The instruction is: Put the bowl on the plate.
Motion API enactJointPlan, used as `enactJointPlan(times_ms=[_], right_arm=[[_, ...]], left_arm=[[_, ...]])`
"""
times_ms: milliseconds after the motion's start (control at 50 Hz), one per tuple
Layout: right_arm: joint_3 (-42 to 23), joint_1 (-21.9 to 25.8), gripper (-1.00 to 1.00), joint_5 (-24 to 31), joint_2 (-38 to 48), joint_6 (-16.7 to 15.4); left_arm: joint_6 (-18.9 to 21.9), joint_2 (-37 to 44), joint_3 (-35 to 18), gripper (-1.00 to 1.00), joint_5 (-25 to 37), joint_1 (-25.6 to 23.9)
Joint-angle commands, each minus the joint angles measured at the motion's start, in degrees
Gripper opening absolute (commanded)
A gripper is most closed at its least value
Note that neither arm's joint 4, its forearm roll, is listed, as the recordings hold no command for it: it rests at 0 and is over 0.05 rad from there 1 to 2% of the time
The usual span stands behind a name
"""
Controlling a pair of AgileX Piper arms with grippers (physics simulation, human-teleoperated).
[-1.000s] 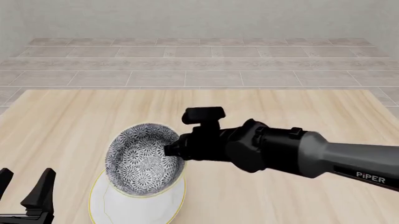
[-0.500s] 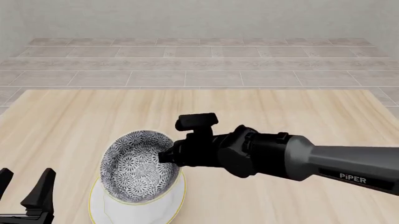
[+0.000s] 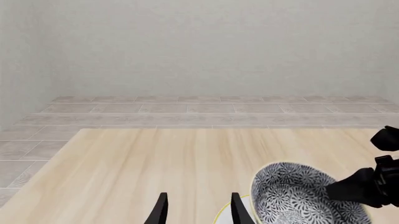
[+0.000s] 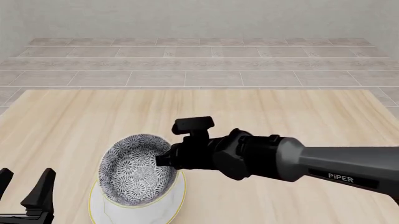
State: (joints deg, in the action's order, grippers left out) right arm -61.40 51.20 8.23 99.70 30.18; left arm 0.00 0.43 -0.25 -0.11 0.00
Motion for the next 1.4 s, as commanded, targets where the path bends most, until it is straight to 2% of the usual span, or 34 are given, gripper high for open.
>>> enactJointPlan(times_ms=[20, 1400], right_arm=[[-0.5, 0.3, -1.00, -0.6, 0.9, 0.4], [0.3, 1.6, -1.00, -3.3, 5.3, 1.1]], left_arm=[[0.0, 0.0, 0.0, 1.00, 0.0, 0.0], [0.0, 0.0, 0.0, 1.00, 0.0, 0.0]])
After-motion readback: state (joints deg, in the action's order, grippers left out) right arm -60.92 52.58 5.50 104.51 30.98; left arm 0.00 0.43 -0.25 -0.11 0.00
